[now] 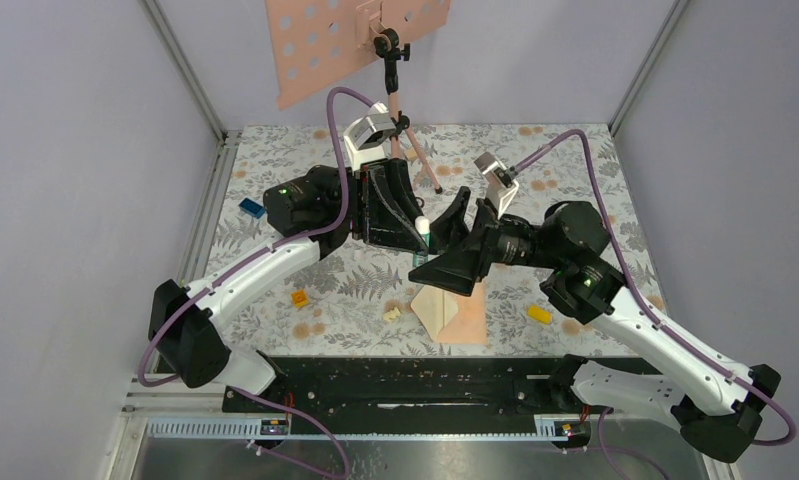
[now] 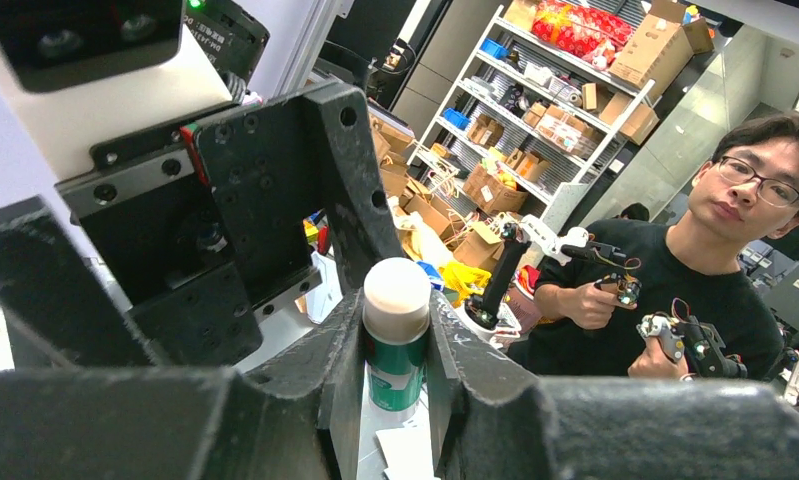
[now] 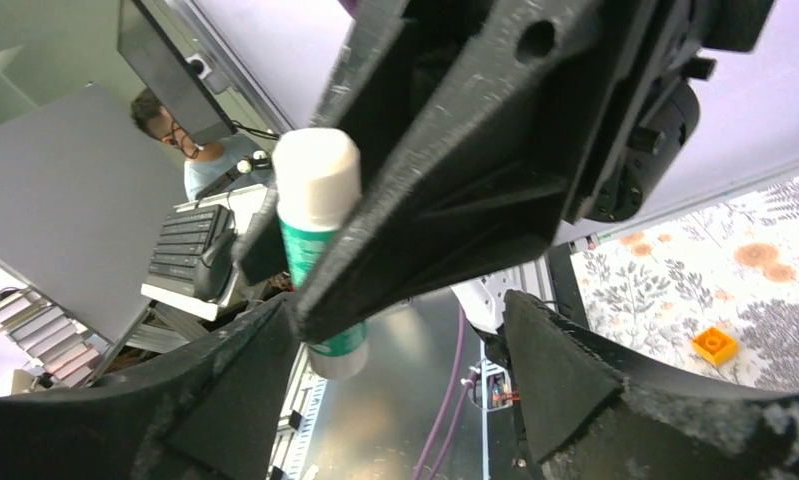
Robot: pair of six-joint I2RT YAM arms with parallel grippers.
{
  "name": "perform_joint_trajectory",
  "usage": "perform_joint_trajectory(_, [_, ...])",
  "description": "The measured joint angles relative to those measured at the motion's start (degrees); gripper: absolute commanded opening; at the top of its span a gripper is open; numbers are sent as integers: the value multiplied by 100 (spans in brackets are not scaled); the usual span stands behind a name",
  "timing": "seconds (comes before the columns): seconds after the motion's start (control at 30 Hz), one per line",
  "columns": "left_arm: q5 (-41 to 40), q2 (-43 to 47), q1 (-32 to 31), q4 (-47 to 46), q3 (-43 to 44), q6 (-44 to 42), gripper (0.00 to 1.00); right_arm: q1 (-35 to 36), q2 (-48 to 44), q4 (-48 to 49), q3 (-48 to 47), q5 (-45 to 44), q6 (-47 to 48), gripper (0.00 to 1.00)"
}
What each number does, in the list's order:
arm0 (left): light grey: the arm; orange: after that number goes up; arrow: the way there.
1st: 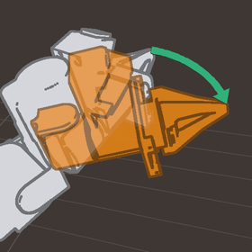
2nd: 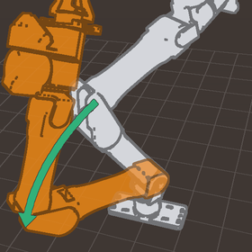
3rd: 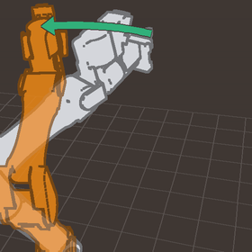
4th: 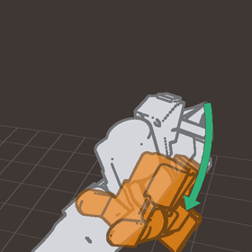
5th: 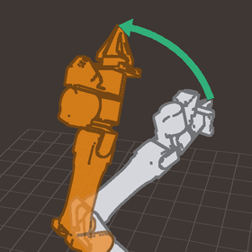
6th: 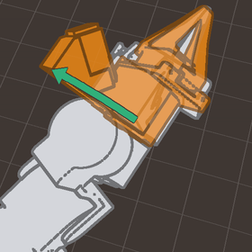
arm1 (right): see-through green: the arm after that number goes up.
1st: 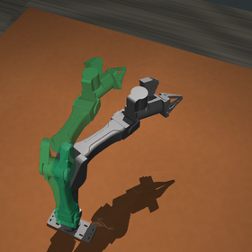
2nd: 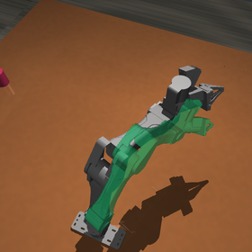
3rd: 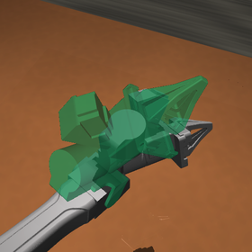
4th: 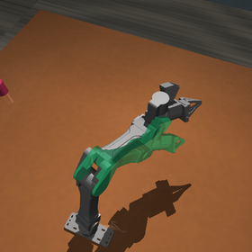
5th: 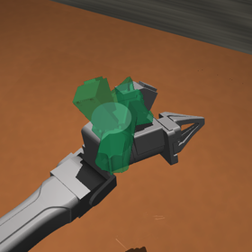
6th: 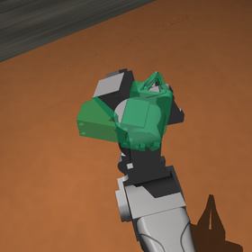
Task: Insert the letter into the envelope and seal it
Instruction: Unscrew the solid glue.
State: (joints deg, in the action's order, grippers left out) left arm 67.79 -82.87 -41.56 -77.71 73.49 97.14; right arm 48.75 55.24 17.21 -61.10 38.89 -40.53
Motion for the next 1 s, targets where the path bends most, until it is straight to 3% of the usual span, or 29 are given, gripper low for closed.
perform_joint_trajectory(0.13, [0, 0, 0, -2, 0, 22, 0, -2, 0, 396, -7, 111, -245, 68])
perform_joint_trajectory(0.37, [-24, 0, 0, -55, 0, 44, 0, -2, 15, 584, -22, 142, -507, 42])
perform_joint_trajectory(0.47, [-31, 0, 0, -85, 0, 39, 0, -2, 35, 629, -20, 188, -625, 29])
perform_joint_trajectory(0.6, [-55, 0, 7, -157, 0, 39, 0, -2, 48, 710, -22, 271, -769, 1])
perform_joint_trajectory(0.63, [-55, 0, 7, -157, 0, 42, 0, -2, 52, 717, -22, 273, -793, 0])
perform_joint_trajectory(0.7, [-52, 0, 9, -155, 0, 50, 18, -2, 57, 706, -22, 267, -796, 0])
perform_joint_trajectory(0.8, [-35, -13, 35, -160, 0, 101, 55, 0, 33, 557, -42, 195, -717, 0])
perform_joint_trajectory(1.0, [-55, -20, 310, 195, -74, 197, 73, -11, -184, -1082, -238, -271, 166, 0])
